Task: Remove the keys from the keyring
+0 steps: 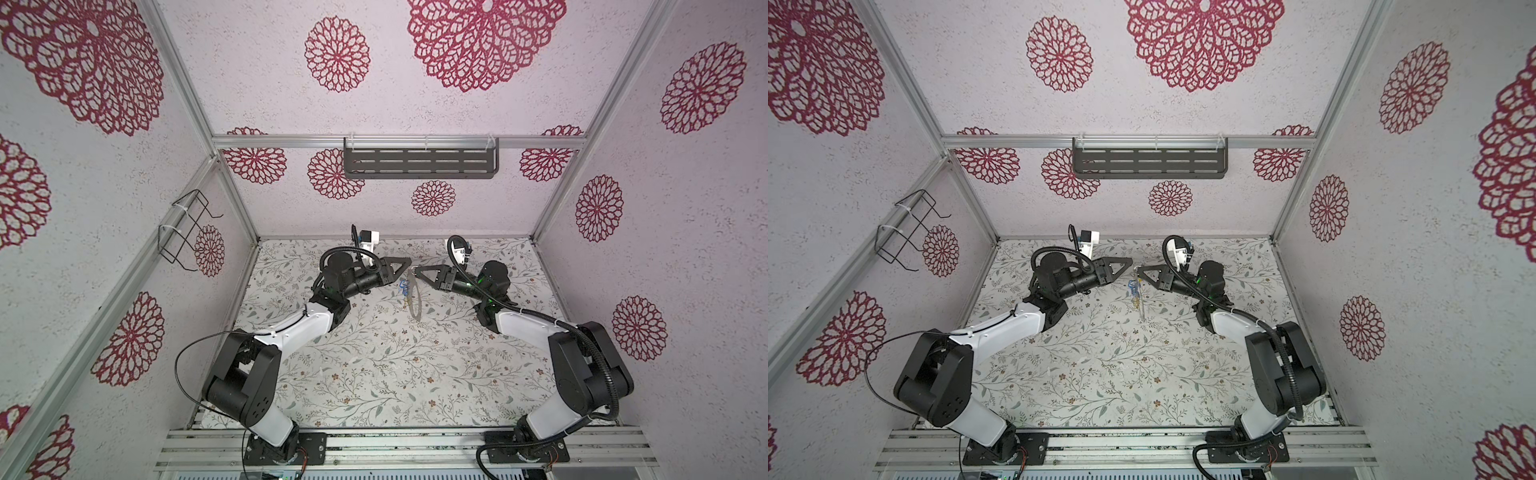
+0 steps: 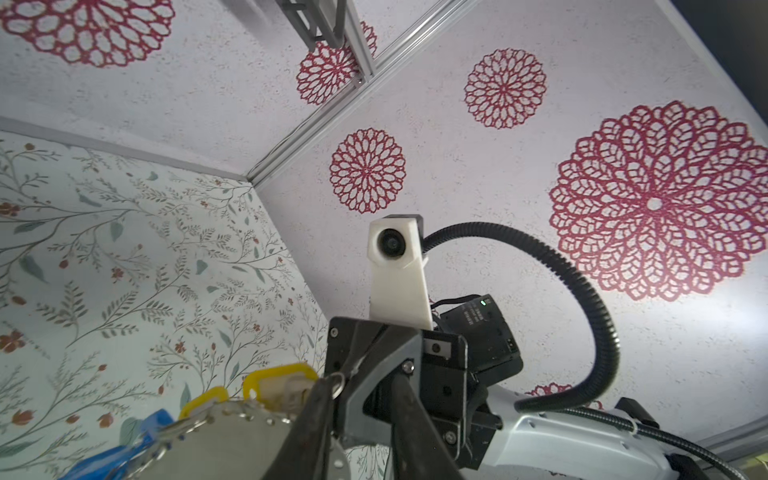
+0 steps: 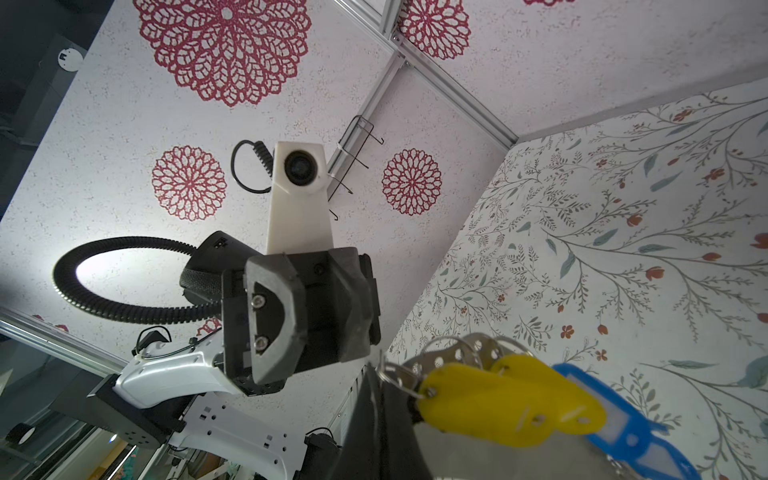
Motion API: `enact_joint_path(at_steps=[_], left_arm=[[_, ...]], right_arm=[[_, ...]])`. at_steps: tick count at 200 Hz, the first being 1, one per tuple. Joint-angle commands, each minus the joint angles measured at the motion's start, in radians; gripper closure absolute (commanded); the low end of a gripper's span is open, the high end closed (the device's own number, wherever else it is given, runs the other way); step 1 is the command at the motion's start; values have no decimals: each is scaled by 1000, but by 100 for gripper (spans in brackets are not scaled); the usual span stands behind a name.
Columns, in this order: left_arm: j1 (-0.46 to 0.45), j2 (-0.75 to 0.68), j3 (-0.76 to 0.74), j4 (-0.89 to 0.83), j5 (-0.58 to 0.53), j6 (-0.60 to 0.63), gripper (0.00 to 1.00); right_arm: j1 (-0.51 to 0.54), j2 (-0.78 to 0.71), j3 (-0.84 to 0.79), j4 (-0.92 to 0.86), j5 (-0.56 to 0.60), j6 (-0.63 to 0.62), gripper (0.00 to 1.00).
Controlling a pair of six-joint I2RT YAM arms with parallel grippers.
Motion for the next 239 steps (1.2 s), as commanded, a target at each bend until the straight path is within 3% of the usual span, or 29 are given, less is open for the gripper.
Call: enact_joint_path(at_steps=[1, 57, 110, 191, 239], left_arm=[[-10, 31, 22, 94, 33, -43, 75], [-14, 44, 47, 56, 45, -24, 76], [-20, 53, 58, 52, 69, -36, 81], [-21, 81, 63, 56, 77, -46, 77], [-21, 61, 40, 73, 71, -48, 95]], right_arm=[[1, -3, 35, 146, 19, 50, 100], [6, 37, 44, 346, 48, 174, 100], [11, 60, 64, 350, 30, 182, 100], [19, 56, 77, 340, 3, 179, 100], [20, 50, 80, 271, 0, 138, 100]])
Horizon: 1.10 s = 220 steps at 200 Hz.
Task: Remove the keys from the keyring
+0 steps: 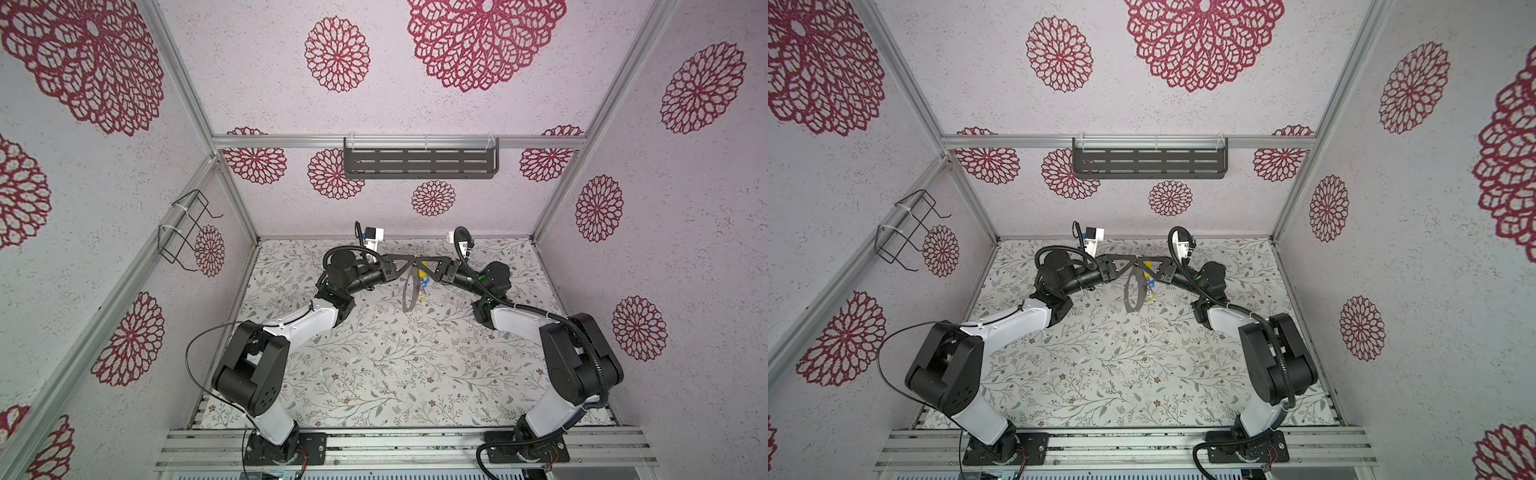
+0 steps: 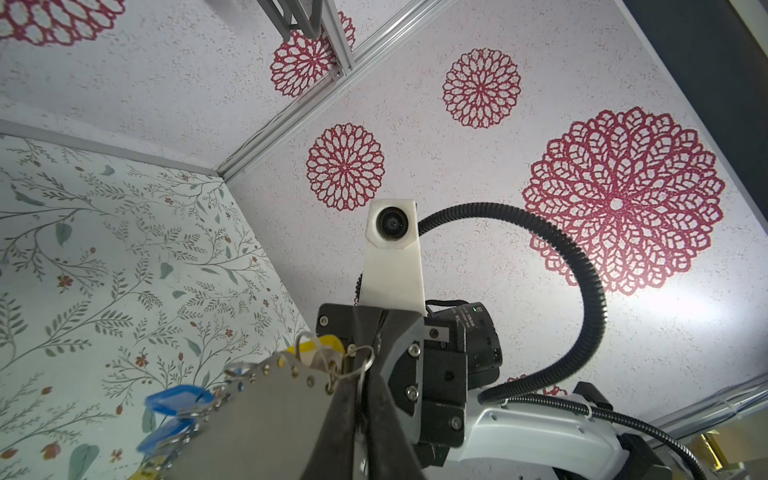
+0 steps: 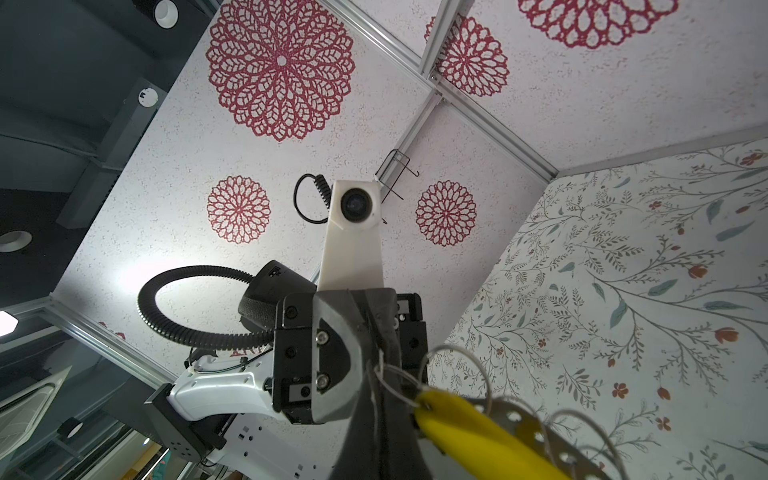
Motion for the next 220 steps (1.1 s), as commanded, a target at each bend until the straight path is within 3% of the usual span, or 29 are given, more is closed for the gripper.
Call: enact_joint_path(at_steps=[1, 16, 75, 101, 130, 186, 206, 220], left_arm=[[-11, -7, -5, 18, 17, 2, 95], [-11, -4, 0, 19, 26, -2, 100], [-11, -22, 4, -27, 27, 43, 100], [-12, -67, 20, -165, -6, 168, 100], [-34, -144, 15, -344, -141, 335, 100], [-37, -156, 27, -389, -151, 369, 100], [-30, -148, 80, -479, -130, 384, 100], [-23, -127, 142, -578, -61, 420, 100]], right_arm=[[13, -23, 42, 29, -24, -34, 100], [13, -37, 31, -9, -21, -64, 100], [12, -74, 24, -152, -22, -168, 100], [13, -122, 29, -324, -6, -288, 100], [15, -186, 41, -539, 38, -468, 100], [18, -196, 48, -568, 34, -488, 100], [14, -213, 61, -631, 49, -525, 69], [2, -239, 71, -720, 72, -581, 63]])
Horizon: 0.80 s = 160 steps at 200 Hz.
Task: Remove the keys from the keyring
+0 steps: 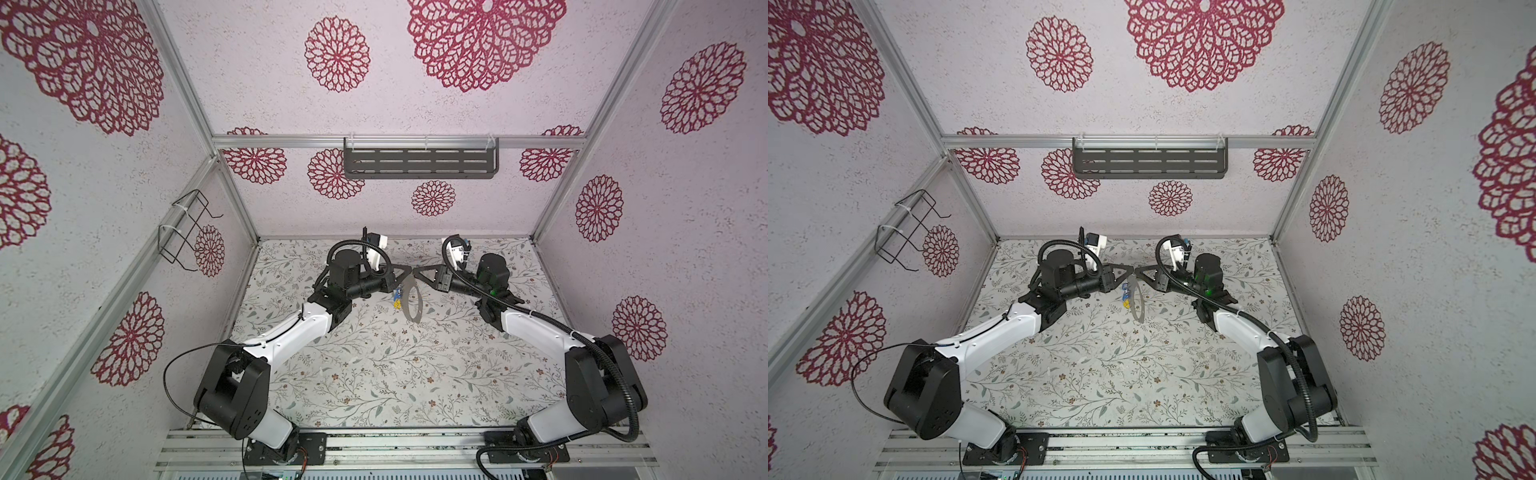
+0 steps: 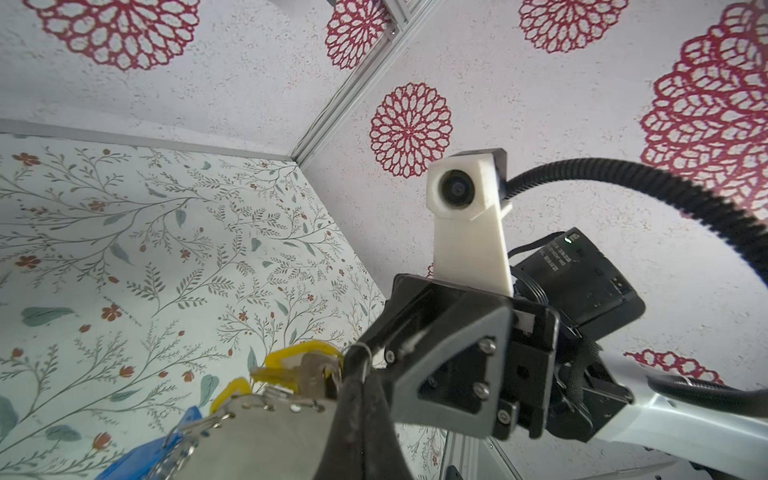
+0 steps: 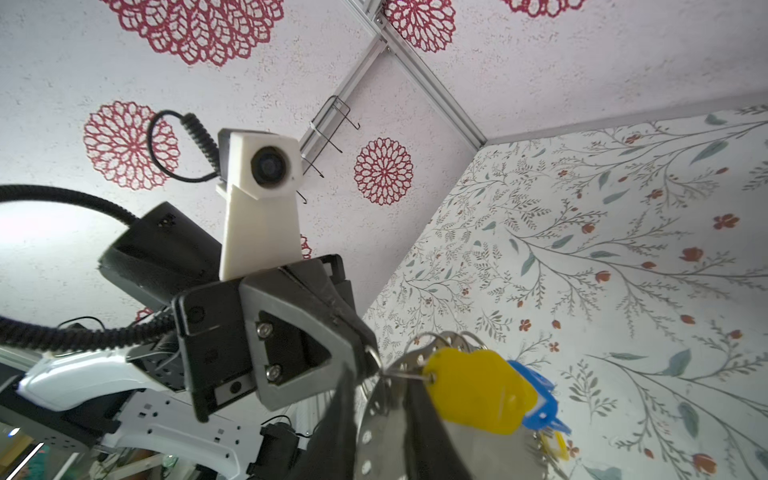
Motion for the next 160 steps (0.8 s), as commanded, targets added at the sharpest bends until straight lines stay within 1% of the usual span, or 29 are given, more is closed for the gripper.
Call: enact_joint_path(at_steps=[1, 15, 33, 53, 71, 83, 101, 113, 137, 160], left_arm=[[10, 9, 107, -123, 73, 69, 100], [10, 13, 106, -99, 140, 93, 100], [17, 11, 99, -59, 194, 100, 100], [32, 21, 118, -66, 271, 99, 100], [43, 26, 138, -73, 317, 97, 100], [48, 26, 148, -74, 336, 93, 100], [53, 35, 169, -78, 367, 85, 100], [54, 45, 184, -84, 385, 78, 100], [54, 63, 206, -95, 405, 73, 100], [55, 73, 221, -100, 404, 66, 100]], right_arm=[[-19, -70, 42, -107, 37, -110, 63], [-44, -105, 39, -178, 59, -158, 59], [-89, -153, 24, -248, 78, -204, 55], [-140, -198, -6, -292, 109, -256, 54], [-148, -220, -10, -352, 166, -355, 52], [-145, -212, -1, -384, 182, -403, 50], [-130, -185, 36, -448, 173, -469, 45], [-113, -172, 56, -468, 174, -499, 44], [-72, -154, 86, -475, 153, -525, 42], [-22, -152, 82, -432, 139, -521, 40]])
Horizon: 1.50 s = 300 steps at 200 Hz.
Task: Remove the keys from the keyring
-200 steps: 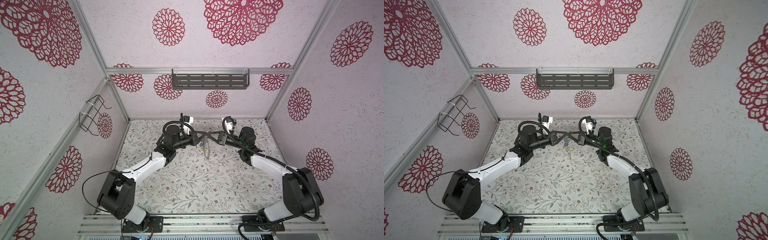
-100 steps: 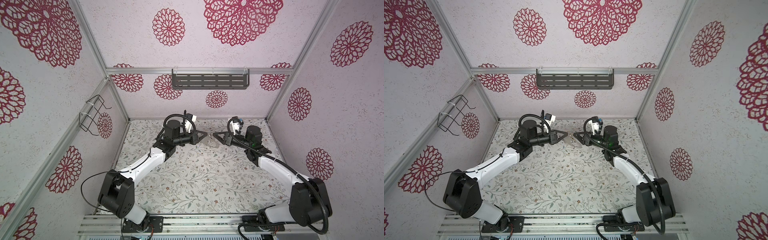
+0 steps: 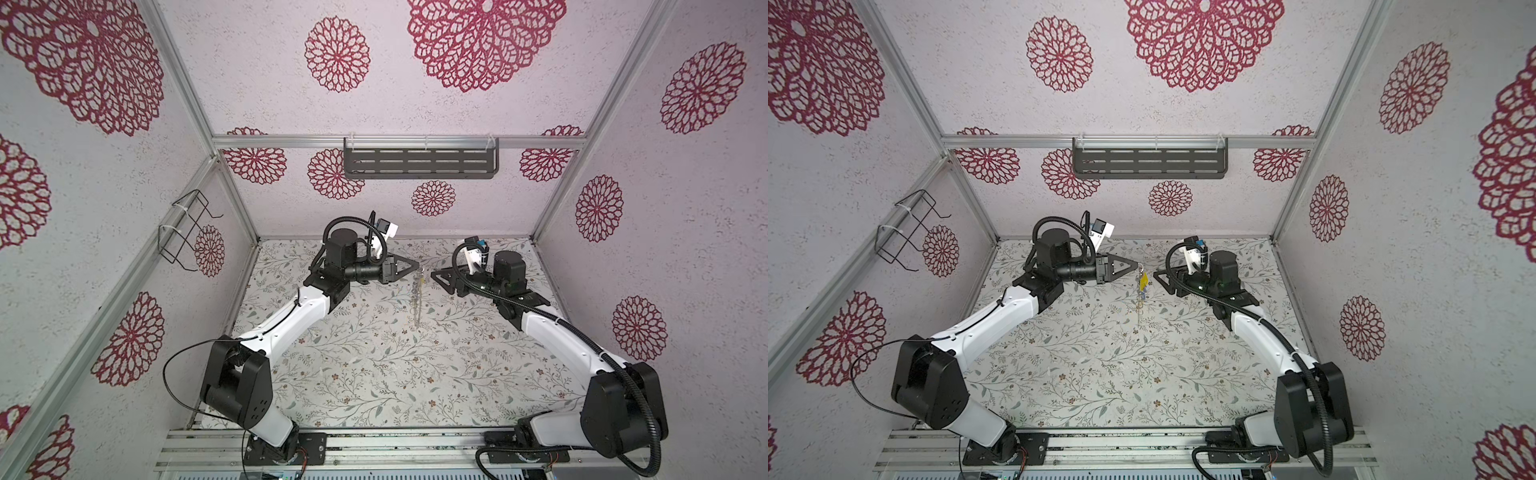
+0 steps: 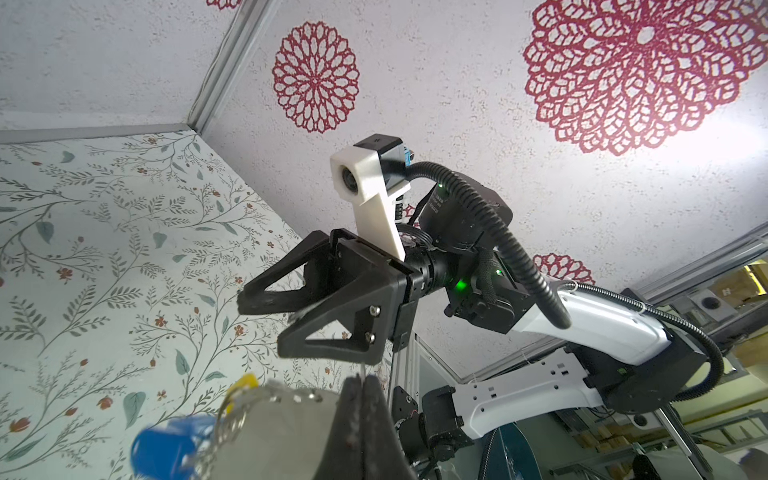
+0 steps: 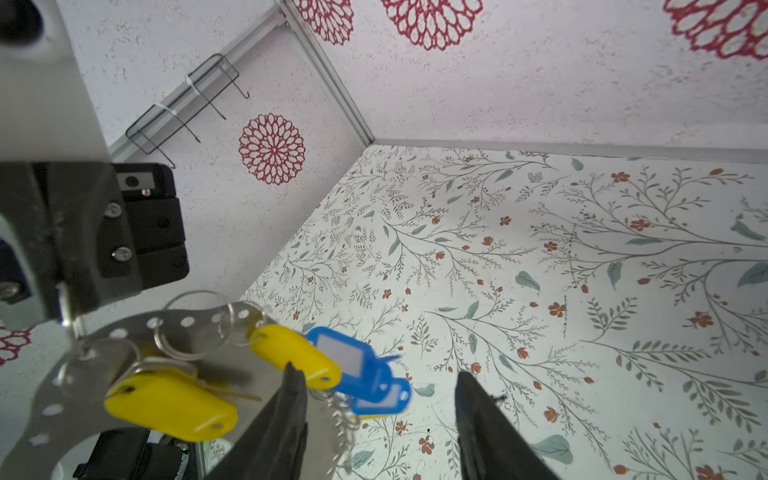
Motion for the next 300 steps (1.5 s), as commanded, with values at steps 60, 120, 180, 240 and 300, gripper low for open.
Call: enact_joint_path(at_steps=[60, 120, 180, 240, 300], left_arm=[[9, 32, 53, -33, -52, -56, 100], [9, 29, 54, -56, -120, -95, 100], [7, 40, 62, -31, -95, -90, 100], [-5, 54, 63, 7, -77, -112, 100], [-20, 81, 90, 49, -61, -137, 100]], right_arm=[[71, -37, 10, 66, 37, -59, 37], [67, -121, -48, 52, 216, -116, 37], [-39, -61, -34, 267, -77, 271, 70], [-50, 46, -25, 714, -239, 717, 79], [-21, 81, -11, 718, -261, 723, 80]])
